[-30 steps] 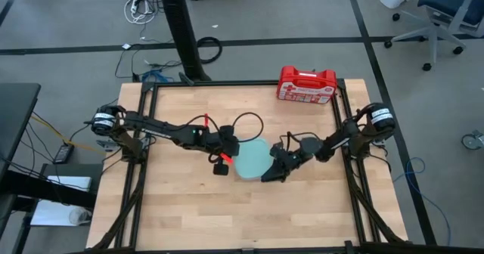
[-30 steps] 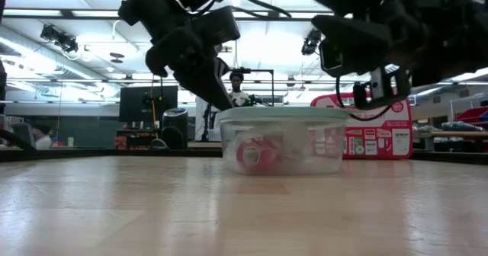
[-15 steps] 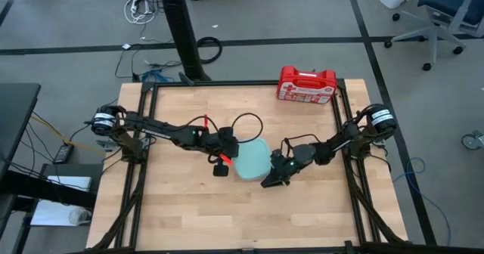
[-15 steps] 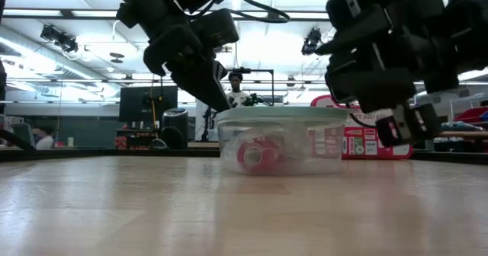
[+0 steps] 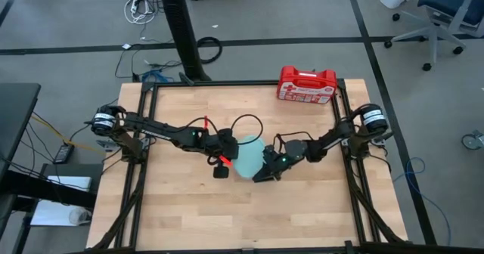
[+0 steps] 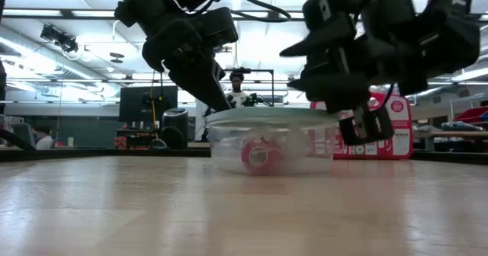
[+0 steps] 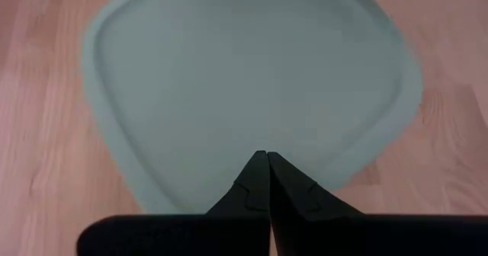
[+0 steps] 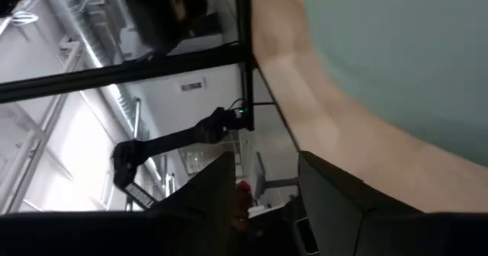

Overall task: Roll bandage
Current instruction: Close the transparent food container lid

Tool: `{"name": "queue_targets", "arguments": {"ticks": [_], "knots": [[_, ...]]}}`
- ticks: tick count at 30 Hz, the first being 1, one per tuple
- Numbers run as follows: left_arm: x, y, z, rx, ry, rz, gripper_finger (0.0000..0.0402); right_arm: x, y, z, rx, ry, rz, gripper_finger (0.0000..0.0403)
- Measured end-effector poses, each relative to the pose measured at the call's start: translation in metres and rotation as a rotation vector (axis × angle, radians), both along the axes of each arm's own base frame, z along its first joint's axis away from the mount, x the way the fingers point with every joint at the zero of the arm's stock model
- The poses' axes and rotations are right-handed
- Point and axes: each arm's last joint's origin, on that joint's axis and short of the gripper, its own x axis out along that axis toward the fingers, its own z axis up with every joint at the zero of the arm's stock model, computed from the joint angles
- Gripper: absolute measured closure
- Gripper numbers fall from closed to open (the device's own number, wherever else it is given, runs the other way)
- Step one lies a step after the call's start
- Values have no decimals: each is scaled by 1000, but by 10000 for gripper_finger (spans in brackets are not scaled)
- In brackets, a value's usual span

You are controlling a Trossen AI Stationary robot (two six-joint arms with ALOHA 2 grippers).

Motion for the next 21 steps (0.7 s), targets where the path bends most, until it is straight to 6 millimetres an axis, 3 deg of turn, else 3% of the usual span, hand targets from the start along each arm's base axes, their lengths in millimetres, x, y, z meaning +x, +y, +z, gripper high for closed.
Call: {"name": "queue_targets", "arguments": {"ticks": [5, 10, 16, 21], "knots": [[-1, 0, -1, 2, 9, -1, 401, 4, -19, -4, -15, -19, 15, 254], [-1, 2, -1, 47, 8, 8, 401, 6, -39, 9, -26, -181, 18, 254], [-1, 2, -1, 58, 11, 28, 401, 3, -44, 35, 43, -419, 54, 254], [-1, 3, -1, 67, 11, 48, 401, 3, -60, 38, 39, -417, 14, 254]]}}
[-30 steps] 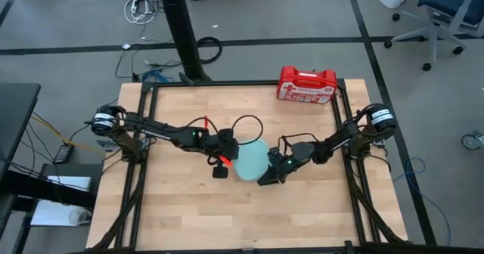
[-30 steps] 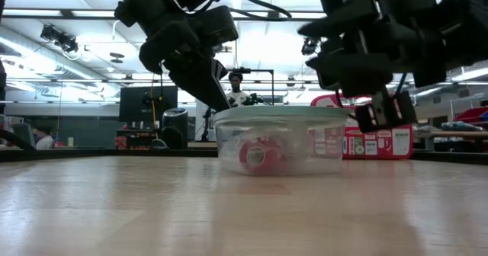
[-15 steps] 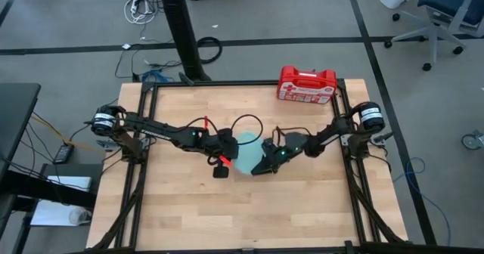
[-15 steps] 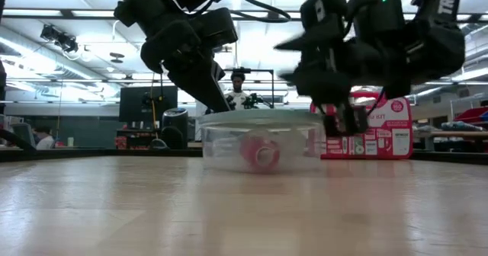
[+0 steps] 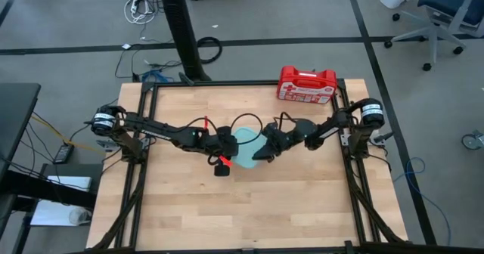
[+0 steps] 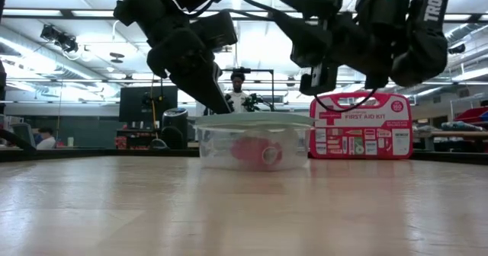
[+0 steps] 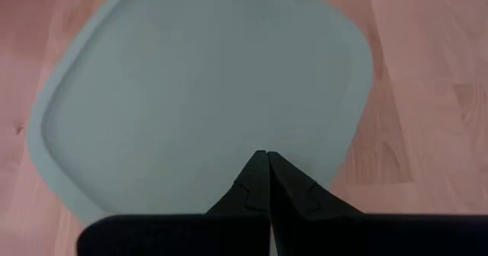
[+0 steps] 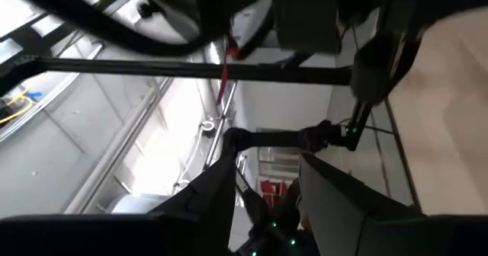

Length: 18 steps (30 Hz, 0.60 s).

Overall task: Roll bandage
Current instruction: Close the transparent food container lid

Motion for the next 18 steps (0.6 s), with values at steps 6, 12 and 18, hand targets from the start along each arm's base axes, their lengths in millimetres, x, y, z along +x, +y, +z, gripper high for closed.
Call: {"name": "queue_targets", "arguments": {"ticks": [6, 12, 18], "knots": [[1, 1, 1, 5, -11, 43, 401, -2, -31, -1, -28, -3, -63, 254], [7, 2, 7, 23, -111, 104, 401, -4, -47, -6, -34, 57, -38, 254], [8, 5, 8, 21, -125, 131, 401, -3, -48, 4, -27, 2, 12, 254]]}}
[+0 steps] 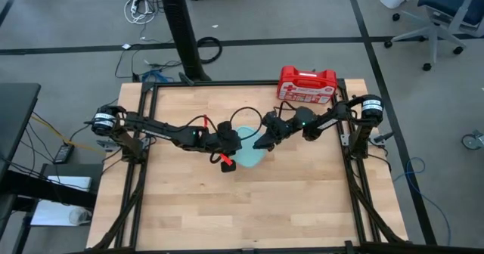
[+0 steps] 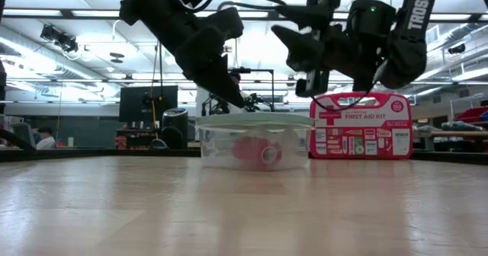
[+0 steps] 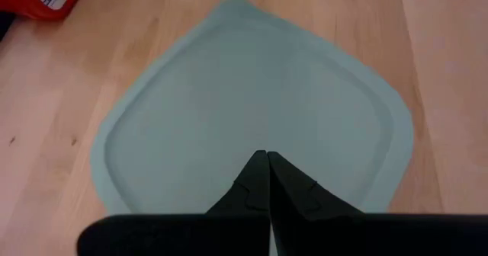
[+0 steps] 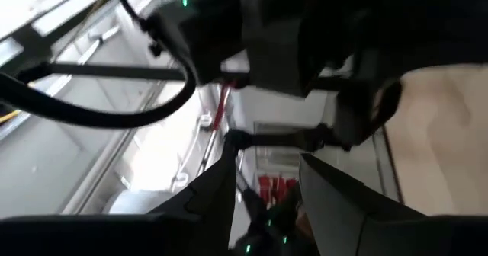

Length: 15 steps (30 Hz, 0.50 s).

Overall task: Roll bandage
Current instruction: Close the transparent food container lid

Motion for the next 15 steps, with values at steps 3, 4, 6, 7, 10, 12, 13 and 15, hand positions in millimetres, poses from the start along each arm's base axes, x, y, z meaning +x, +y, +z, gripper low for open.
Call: {"name": "queue_targets", "arguments": {"ticks": [3, 4, 6, 7, 10, 12, 13, 15], "knots": [[-1, 0, 2, 9, -1, 11, 401, 6, 2, 7, -4, -19, 51, 254], [-1, 1, 3, 13, -6, 16, 401, 7, 2, 9, -8, -29, 64, 254], [-2, 0, 5, 18, -14, 21, 401, 10, 2, 13, -11, -36, 88, 254], [-3, 1, 5, 23, -5, 26, 401, 10, 2, 13, -13, -38, 89, 254], [-5, 1, 3, 35, 12, 36, 401, 9, -5, 12, -23, -30, 78, 254], [-7, 1, -1, 33, 8, 38, 401, 7, -9, 11, -31, -30, 71, 254], [-8, 1, -4, 33, 13, 39, 401, 7, -10, 11, -32, -29, 68, 254], [-12, 1, -9, 28, 16, 42, 401, 6, -12, 10, -33, -22, 68, 254]]}}
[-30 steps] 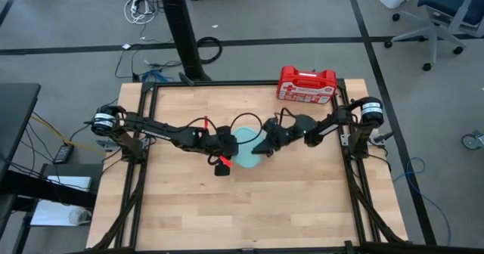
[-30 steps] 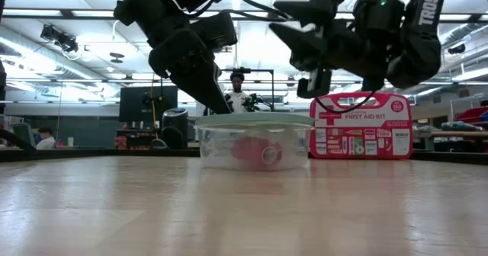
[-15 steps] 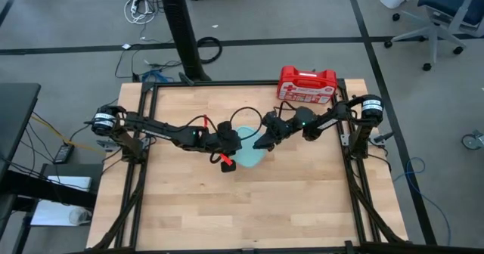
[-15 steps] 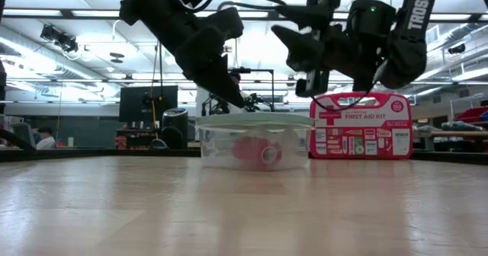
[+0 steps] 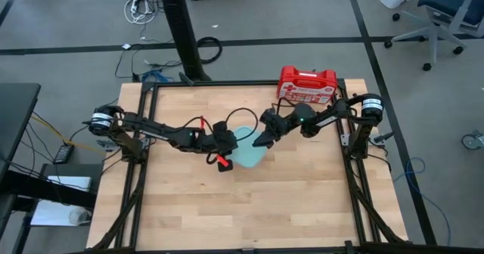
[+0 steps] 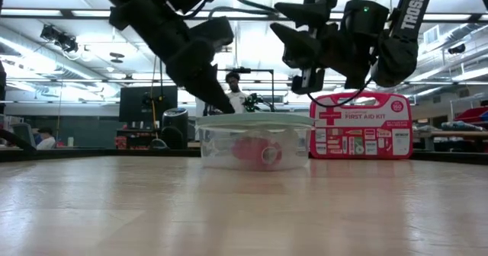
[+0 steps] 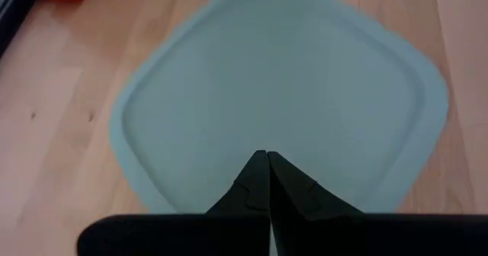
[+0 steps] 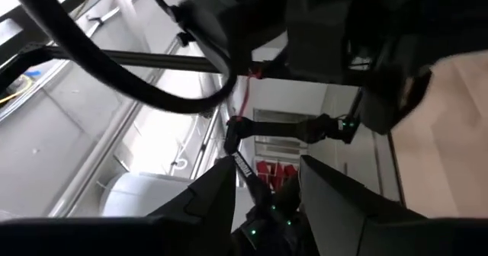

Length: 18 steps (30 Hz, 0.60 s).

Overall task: Roll bandage
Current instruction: Close the transparent food container lid

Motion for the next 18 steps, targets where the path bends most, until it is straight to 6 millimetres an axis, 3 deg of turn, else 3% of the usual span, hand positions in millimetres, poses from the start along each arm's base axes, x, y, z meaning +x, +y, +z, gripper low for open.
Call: {"name": "queue_targets", "arguments": {"ticks": [10, 18], "knots": [[-6, 0, -9, -11, -26, 9, 401, 2, -2, -8, 3, 79, -20, 254], [-6, 1, -9, -7, -25, 20, 401, 9, 4, 13, -36, -80, -8, 254]]}}
